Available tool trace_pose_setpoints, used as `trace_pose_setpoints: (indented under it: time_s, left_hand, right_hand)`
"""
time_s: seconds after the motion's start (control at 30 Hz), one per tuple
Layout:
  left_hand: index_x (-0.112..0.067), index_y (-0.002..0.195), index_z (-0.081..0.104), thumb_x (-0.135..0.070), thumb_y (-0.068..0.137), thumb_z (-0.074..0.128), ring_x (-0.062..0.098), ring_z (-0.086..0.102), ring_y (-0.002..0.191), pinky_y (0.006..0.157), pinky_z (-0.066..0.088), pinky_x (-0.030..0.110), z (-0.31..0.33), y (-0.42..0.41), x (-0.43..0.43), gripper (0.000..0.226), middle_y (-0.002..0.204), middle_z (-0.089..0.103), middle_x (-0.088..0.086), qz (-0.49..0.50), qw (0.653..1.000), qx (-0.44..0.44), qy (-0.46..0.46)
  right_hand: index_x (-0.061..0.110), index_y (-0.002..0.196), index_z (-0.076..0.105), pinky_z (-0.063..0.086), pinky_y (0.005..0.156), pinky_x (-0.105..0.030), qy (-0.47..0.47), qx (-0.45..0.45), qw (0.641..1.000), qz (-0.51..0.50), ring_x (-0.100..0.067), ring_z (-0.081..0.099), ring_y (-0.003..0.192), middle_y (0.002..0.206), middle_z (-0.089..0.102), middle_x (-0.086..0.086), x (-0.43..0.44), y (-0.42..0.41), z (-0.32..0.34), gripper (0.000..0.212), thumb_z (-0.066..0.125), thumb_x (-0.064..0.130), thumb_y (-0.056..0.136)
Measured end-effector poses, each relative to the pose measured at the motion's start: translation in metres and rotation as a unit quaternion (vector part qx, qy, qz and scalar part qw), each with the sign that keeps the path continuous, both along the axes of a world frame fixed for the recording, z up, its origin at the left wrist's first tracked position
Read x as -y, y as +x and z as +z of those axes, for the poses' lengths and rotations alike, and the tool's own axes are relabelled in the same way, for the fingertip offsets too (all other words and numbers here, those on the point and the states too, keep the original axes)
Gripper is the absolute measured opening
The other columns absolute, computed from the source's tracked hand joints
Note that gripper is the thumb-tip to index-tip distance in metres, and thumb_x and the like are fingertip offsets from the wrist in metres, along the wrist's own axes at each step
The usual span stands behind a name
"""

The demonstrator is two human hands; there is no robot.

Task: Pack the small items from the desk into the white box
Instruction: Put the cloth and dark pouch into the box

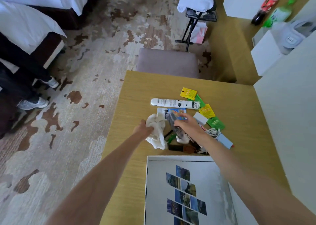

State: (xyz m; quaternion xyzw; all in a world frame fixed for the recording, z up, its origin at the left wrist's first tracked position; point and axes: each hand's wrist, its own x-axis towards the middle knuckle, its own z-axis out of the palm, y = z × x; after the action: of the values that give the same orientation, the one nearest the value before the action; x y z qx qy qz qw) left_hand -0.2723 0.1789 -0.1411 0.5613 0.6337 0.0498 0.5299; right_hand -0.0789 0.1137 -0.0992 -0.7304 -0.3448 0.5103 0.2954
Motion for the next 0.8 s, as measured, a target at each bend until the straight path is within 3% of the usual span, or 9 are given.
trace_pose_setpoints:
  time_s: [0.07,0.17,0.3,0.43,0.53,0.63,0.73,0.8]
  left_hand:
    - [-0.001,0.129,0.041,-0.019,0.095,0.049,0.034,0.061,0.101,0.083,0.055,0.041,0.014,-0.004,0.001,0.039,0.116,0.059,0.020,0.026,0.999,0.009,0.038]
    - [-0.001,0.125,0.049,-0.024,0.095,0.050,0.035,0.062,0.101,0.083,0.054,0.043,0.042,-0.015,0.007,0.038,0.112,0.063,0.020,0.080,0.991,0.047,0.092]
    - [-0.002,0.113,0.057,-0.026,0.092,0.055,0.035,0.064,0.099,0.080,0.053,0.043,0.082,-0.028,0.028,0.032,0.098,0.065,0.015,0.136,0.971,0.163,0.114]
    - [0.002,0.110,0.057,-0.027,0.094,0.055,0.027,0.068,0.086,0.071,0.059,0.041,0.120,-0.033,0.062,0.033,0.096,0.067,0.016,0.138,0.952,0.237,0.140]
    - [-0.004,0.107,0.059,-0.030,0.094,0.054,0.022,0.071,0.077,0.061,0.059,0.036,0.135,-0.038,0.093,0.030,0.091,0.069,0.013,0.117,0.952,0.225,0.171]
    - [-0.010,0.104,0.060,-0.032,0.095,0.053,0.016,0.069,0.069,0.058,0.059,0.035,0.139,-0.050,0.125,0.024,0.085,0.068,0.009,0.098,0.957,0.204,0.181]
    - [-0.023,0.100,0.060,-0.034,0.094,0.055,0.010,0.070,0.067,0.062,0.059,0.036,0.137,-0.064,0.157,0.014,0.084,0.070,0.002,0.128,0.954,0.216,0.166]
    - [-0.025,0.100,0.060,-0.034,0.093,0.055,0.010,0.070,0.067,0.060,0.059,0.035,0.134,-0.073,0.176,0.013,0.082,0.070,-0.002,0.144,0.951,0.210,0.175]
  right_hand:
    - [0.032,0.124,0.053,0.047,0.070,-0.026,0.023,-0.021,0.999,-0.005,-0.009,0.063,0.087,0.103,0.066,0.003,0.010,0.005,0.016,0.047,0.065,0.030,0.079]
    - [0.030,0.117,0.058,0.050,0.080,-0.038,0.074,-0.094,0.992,-0.029,-0.016,0.066,0.091,0.101,0.068,-0.001,0.026,0.009,0.040,0.037,0.062,0.024,0.080]
    - [0.025,0.106,0.067,0.046,0.068,-0.030,0.142,-0.234,0.960,-0.063,-0.014,0.060,0.086,0.093,0.067,-0.001,0.047,0.009,0.068,0.032,0.056,0.022,0.076]
    - [0.030,0.096,0.072,0.043,0.076,-0.036,0.186,-0.337,0.922,-0.049,-0.019,0.058,0.090,0.093,0.069,0.000,0.071,0.009,0.087,0.029,0.049,0.016,0.087]
    - [0.028,0.099,0.070,0.048,0.074,-0.033,0.206,-0.318,0.925,0.019,-0.017,0.063,0.087,0.092,0.069,-0.001,0.091,0.010,0.097,0.027,0.054,0.018,0.080]
    - [0.028,0.102,0.066,0.045,0.080,-0.042,0.206,-0.226,0.949,0.078,-0.024,0.062,0.088,0.094,0.067,-0.005,0.115,0.004,0.096,0.031,0.059,0.019,0.073]
    - [0.028,0.109,0.060,0.051,0.078,-0.029,0.215,-0.143,0.954,0.154,-0.016,0.066,0.091,0.104,0.067,-0.004,0.143,-0.008,0.090,0.039,0.063,0.020,0.071]
    - [0.033,0.114,0.056,0.051,0.083,-0.028,0.215,-0.056,0.950,0.217,-0.010,0.063,0.099,0.109,0.064,0.001,0.161,-0.016,0.081,0.048,0.066,0.028,0.068]
